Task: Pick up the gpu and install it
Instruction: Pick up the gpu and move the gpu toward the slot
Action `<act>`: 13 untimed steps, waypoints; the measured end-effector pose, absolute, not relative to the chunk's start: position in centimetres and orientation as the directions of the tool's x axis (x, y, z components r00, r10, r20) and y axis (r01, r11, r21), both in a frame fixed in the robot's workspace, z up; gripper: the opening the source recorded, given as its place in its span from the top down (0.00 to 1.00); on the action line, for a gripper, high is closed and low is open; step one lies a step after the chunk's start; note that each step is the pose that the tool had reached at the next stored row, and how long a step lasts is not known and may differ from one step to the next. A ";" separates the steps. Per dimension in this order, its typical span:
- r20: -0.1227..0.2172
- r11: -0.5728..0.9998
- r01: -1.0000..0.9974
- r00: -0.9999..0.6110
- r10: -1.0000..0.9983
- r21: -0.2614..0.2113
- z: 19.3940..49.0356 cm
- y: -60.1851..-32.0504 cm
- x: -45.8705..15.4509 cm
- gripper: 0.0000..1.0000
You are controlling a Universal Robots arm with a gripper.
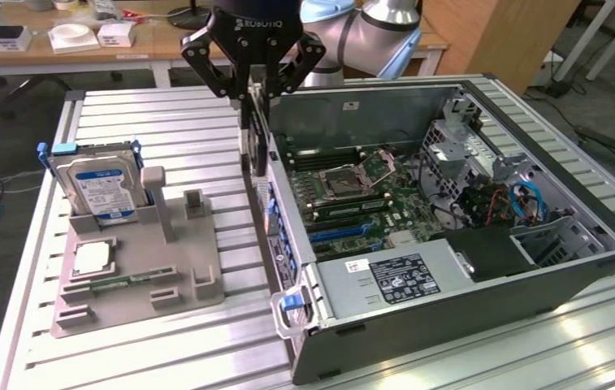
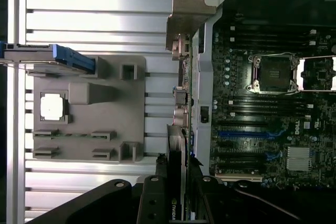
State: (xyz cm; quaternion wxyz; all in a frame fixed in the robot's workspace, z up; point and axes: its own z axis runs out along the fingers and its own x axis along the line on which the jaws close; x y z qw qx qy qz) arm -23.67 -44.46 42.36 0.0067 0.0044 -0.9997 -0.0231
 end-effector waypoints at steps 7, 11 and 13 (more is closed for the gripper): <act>0.013 0.999 -0.009 -1.000 -0.009 0.046 42.4 -44.5 -23.2 0.74; 0.013 0.999 -0.009 -1.000 -0.009 0.046 42.4 -44.5 -22.9 0.74; 0.013 0.999 -0.009 -1.000 -0.009 0.046 42.4 -44.5 -22.7 0.74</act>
